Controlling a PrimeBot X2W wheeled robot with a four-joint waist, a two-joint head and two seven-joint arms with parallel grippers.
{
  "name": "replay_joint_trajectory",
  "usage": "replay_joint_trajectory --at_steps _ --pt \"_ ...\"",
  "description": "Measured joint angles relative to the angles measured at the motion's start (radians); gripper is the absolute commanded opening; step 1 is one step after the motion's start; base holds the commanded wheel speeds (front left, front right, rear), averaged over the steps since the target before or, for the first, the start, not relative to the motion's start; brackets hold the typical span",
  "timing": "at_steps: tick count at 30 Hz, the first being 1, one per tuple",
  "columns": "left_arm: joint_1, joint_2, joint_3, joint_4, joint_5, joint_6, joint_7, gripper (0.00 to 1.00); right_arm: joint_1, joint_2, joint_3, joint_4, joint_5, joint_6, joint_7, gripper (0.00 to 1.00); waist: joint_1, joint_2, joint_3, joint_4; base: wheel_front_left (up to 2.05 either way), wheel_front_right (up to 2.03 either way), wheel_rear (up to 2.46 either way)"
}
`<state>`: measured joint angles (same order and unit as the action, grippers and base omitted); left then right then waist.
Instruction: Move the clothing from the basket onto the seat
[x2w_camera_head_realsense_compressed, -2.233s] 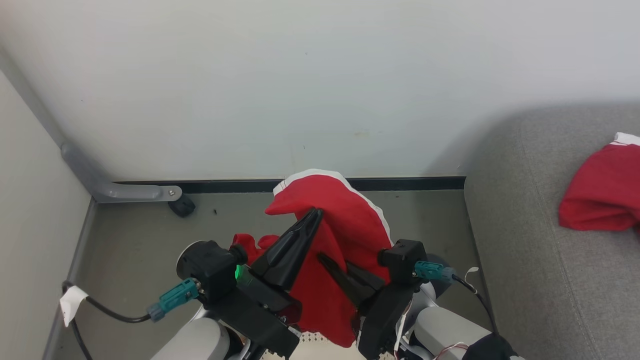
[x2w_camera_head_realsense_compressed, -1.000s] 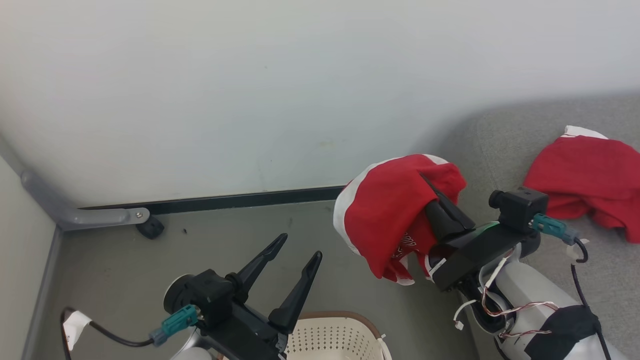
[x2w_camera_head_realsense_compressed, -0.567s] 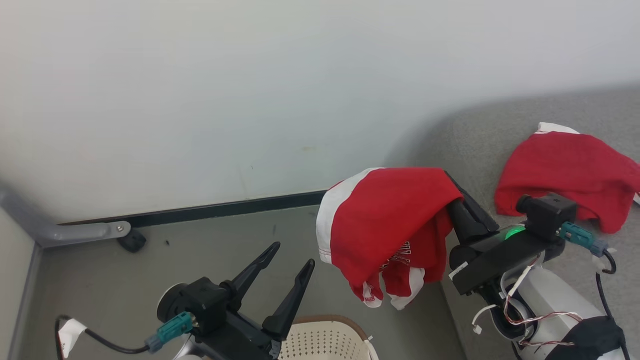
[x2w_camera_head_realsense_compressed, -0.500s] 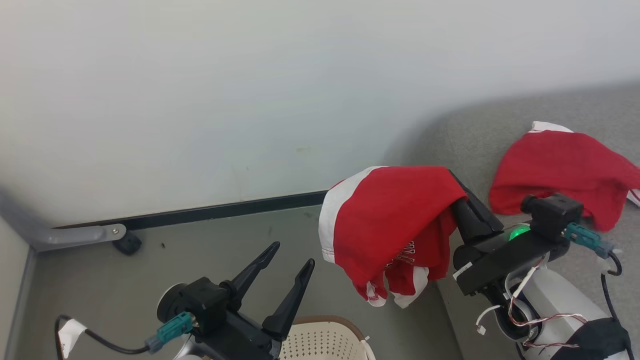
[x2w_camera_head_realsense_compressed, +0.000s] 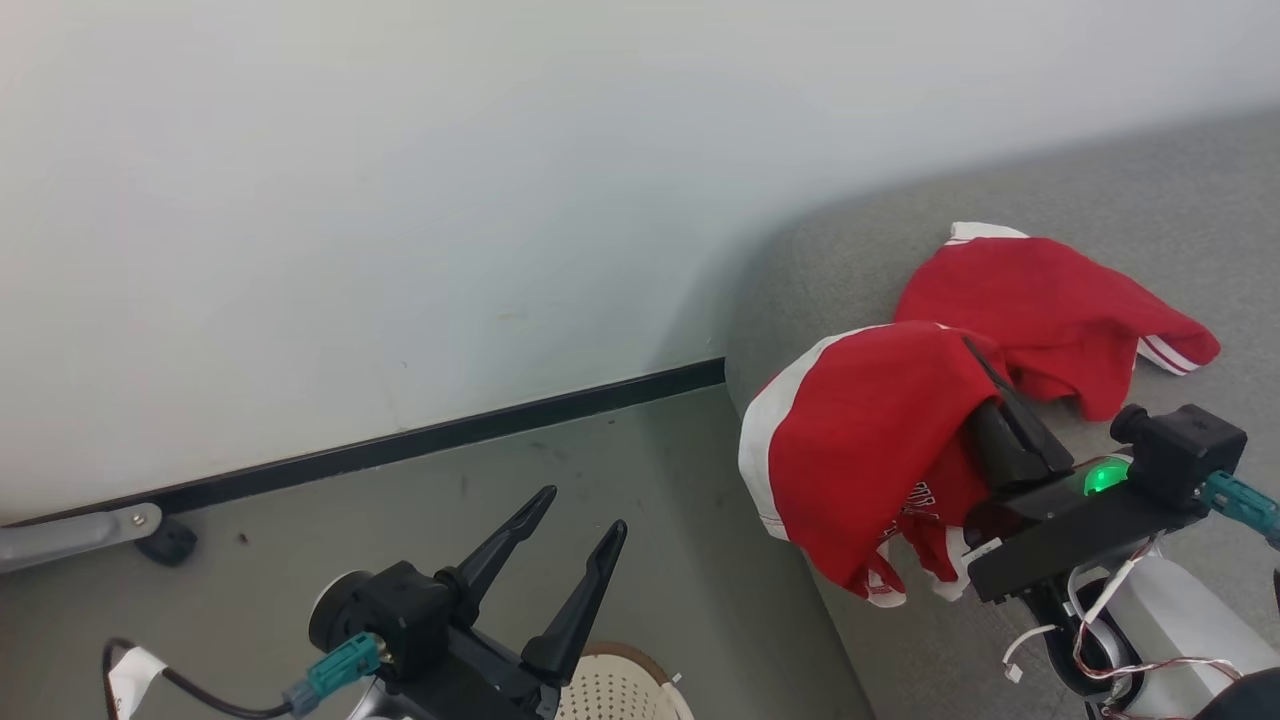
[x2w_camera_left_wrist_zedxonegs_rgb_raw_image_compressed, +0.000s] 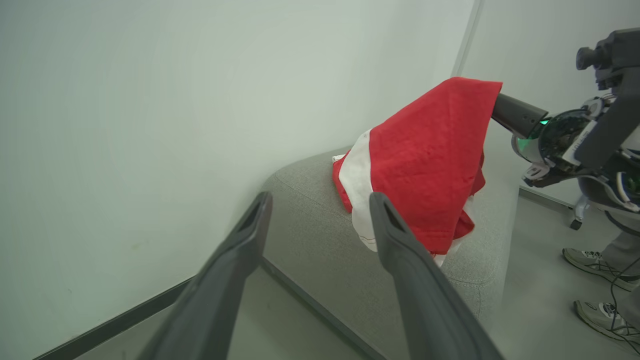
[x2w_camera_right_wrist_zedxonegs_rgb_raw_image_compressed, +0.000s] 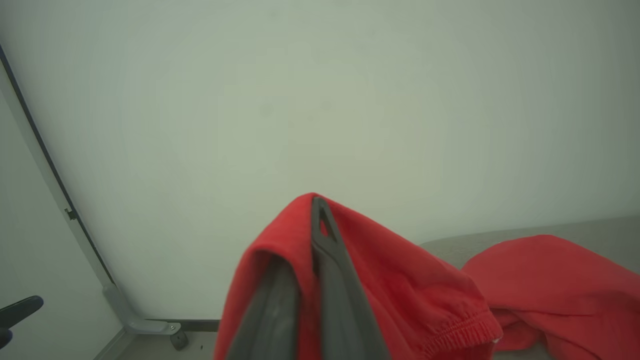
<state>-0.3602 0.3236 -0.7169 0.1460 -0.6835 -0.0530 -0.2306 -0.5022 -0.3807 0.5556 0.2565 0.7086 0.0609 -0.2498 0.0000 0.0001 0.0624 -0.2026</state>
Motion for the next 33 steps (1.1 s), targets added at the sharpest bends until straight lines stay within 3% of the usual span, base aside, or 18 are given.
replay_joint_trajectory --at_steps 19,33 --pt "-0.001 0.008 -0.001 -0.029 0.009 0.009 0.005 1.0 0.098 -0.047 -0.12 -0.159 -0.05 -0.037 -0.005 0.0 0.0 -0.0001 0.023 -0.171 0.0 0.0 0.0" --pt "-0.016 0.002 -0.011 -0.027 0.012 0.0 0.018 1.0 0.161 -0.062 -0.194 -0.221 -0.076 -0.061 -0.007 0.0 0.0 0.0 0.052 -0.211 0.0 0.0 0.0"
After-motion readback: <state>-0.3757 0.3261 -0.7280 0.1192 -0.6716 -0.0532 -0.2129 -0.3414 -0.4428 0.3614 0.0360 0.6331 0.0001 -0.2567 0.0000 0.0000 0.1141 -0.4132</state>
